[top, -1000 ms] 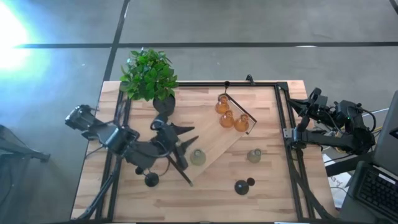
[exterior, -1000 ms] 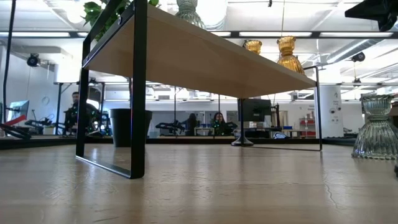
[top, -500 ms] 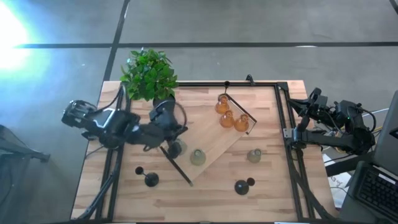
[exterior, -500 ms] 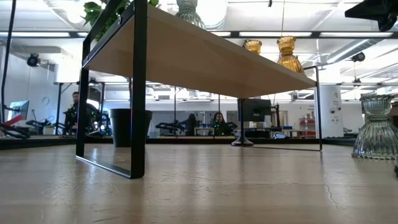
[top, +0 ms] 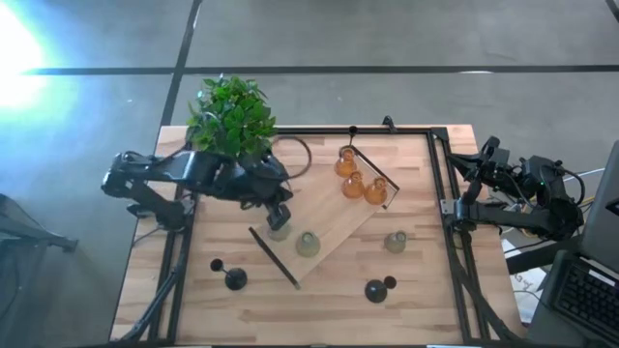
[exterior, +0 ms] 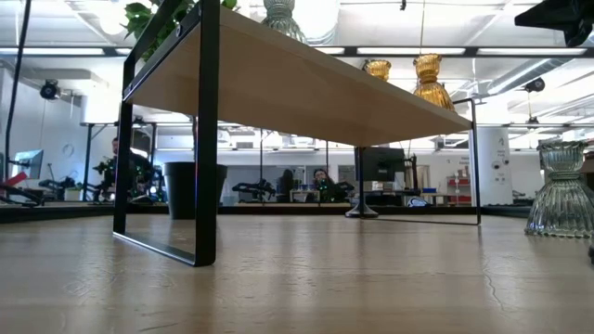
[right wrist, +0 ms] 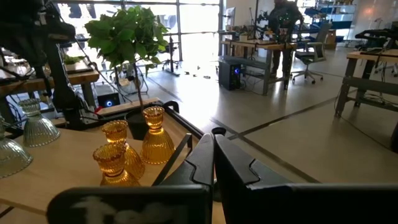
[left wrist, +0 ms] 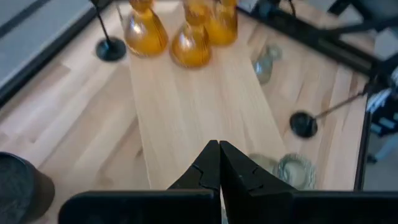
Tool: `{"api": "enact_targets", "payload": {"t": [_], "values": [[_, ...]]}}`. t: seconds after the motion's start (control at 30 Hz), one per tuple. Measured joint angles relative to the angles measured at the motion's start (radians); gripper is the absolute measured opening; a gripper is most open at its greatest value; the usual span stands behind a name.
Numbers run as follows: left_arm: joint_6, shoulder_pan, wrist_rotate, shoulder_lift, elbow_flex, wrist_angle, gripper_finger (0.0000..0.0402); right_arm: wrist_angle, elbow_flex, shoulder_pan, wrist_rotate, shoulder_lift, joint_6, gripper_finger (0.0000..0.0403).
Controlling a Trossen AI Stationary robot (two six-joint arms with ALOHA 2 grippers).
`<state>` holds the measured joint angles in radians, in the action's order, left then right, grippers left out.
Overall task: Pick & Place candle stick holders
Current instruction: Adjust the transparent glass candle holders on the shelf
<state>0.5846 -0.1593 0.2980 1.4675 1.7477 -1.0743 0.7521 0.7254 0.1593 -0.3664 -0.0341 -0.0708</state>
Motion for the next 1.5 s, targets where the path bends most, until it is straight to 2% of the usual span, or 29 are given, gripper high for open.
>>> {"api": "enact_targets", "payload": {"t": [0.13,0.4,0.7,0.93,1.37,1.5], "values": [[-0.005,0.0,-0.052,0.047,-0.001,-0.026,0.0001,0.0,0.0,0.0,0.0,0.0,0.0,0.0008],[-0.007,0.005,-0.079,0.088,-0.002,-0.043,0.0001,0.0,0.0,0.0,0.0,0.0,0.0,0.0008],[0.018,0.005,-0.14,0.111,-0.005,-0.082,0.0,0.0,0.0,0.0,0.0,0.0,0.0,0.0008],[0.034,0.005,-0.186,0.111,-0.055,-0.088,0.0,0.0,0.0,0.0,0.0,0.0,0.0,0.0008],[0.039,0.005,-0.202,0.11,-0.09,-0.085,0.0,0.0,0.0,0.0,0.0,0.0,0.0,0.0008],[0.008,0.005,-0.184,0.103,-0.082,-0.037,0.0,0.0,0.0,0.0,0.0,0.0,0.0,0.0008]]}}
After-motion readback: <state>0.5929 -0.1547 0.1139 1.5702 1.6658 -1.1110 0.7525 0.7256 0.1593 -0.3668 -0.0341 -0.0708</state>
